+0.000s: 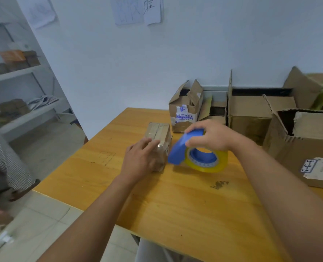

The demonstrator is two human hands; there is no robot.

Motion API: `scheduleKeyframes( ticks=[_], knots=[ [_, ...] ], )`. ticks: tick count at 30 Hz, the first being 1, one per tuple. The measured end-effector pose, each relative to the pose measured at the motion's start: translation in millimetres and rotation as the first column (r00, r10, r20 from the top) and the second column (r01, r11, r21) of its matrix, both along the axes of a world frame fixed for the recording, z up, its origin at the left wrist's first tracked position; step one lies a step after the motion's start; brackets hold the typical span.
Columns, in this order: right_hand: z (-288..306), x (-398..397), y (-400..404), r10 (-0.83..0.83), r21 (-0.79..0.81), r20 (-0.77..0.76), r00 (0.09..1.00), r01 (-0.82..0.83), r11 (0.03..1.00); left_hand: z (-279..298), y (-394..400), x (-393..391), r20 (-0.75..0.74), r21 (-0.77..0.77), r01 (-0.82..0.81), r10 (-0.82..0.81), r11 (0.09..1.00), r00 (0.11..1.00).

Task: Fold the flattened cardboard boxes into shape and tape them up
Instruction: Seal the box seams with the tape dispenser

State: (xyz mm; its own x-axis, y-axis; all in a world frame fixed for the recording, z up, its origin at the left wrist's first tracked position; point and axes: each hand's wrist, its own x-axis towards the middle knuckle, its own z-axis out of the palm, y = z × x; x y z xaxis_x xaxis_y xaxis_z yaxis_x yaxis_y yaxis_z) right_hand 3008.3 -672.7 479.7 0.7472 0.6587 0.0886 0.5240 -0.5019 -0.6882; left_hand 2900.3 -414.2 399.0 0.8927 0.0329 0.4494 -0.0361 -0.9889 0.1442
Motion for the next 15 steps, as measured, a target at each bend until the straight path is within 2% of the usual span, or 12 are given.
scheduleKeyframes(
  ticks=[2,5,10,12,15],
  knots=[
    [-8.2,1.2,-2.8,-0.028,-0.091,0.034,0.999,0.031,0.995,3.5,1.5,-0.2,-0.019,-0.036,0.002,-0.003,0.999,1.0],
    [-24.2,-1.4,-15.1,-0.163,0.066,0.031,0.986,0.161,0.985,11.7,-7.1,0.9,-0.052,-0.183,-0.048,0.04,0.982,0.998],
    [-45.1,-10.0,-6.4,-0.351,0.309,0.001,0.936,0.333,0.891,20.2,-28.2,18.6,-0.061,-0.337,-0.226,0.219,0.914,0.974],
    [-53.5,-15.8,2.9,-0.425,0.368,0.0,0.905,0.395,0.842,20.1,-35.1,26.5,-0.041,-0.324,-0.285,0.287,0.902,0.957],
    [-64.2,-25.1,16.5,-0.513,0.442,0.011,0.858,0.456,0.772,12.6,-42.5,30.6,0.023,-0.283,-0.287,0.306,0.915,0.952]
  ],
)
